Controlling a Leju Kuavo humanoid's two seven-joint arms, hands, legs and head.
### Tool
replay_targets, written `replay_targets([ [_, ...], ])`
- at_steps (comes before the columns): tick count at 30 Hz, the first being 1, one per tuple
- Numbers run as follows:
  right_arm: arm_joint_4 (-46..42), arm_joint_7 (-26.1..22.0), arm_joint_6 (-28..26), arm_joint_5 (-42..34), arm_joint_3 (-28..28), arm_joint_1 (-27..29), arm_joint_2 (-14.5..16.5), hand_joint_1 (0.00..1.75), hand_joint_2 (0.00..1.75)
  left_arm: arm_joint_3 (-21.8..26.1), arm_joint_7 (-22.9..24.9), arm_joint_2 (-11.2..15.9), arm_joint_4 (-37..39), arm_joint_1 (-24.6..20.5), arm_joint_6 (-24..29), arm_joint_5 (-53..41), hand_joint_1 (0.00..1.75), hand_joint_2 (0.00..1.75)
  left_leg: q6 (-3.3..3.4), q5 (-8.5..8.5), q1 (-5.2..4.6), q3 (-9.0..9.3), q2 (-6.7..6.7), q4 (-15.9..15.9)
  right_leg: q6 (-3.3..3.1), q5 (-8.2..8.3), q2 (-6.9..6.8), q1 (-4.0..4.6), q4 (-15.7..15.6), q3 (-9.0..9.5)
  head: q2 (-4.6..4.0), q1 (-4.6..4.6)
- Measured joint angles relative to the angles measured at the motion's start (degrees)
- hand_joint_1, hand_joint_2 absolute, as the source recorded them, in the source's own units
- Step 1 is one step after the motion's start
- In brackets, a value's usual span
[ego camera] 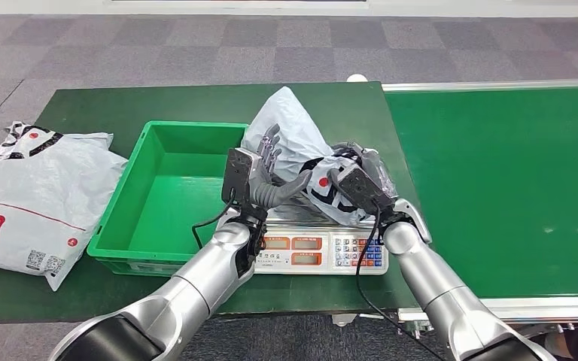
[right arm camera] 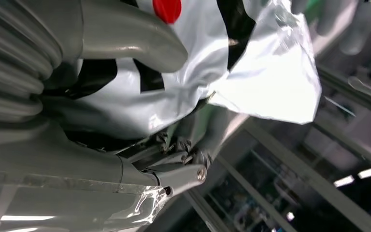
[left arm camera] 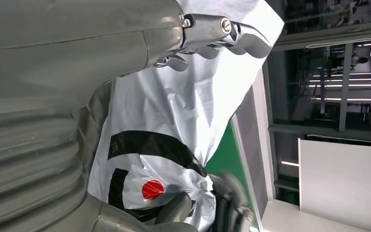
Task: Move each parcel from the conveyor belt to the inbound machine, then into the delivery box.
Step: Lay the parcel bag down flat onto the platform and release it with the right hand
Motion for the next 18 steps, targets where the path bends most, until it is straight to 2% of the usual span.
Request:
replay_targets([
  [10,-1.35,-0.85,-1.35,-3.82,0.02,1.74,-2.32,0.0,1.75,0.0,-0.29,0.02,0.54,-0.25,0.32,-0.43,0.0,1.75,0.0,0.0,-0.01,0.0,0.02,0.01,0.0,0.01,0.03,-0.01,-0.01,-0.01,0.0,0.0],
  [18,-1.35,-0.85,-1.35,-4.0,0.02,1.95,-2.86,0.0,1.75,0.0,-0.28,0.02,0.67,-0.3,0.35,-0.44,0.0,1.75,0.0,0.0,0.0,0.0,0.02,0.0,0.0,0.0,0.04,0.0,0.0,-0.02,0.0,0.0],
])
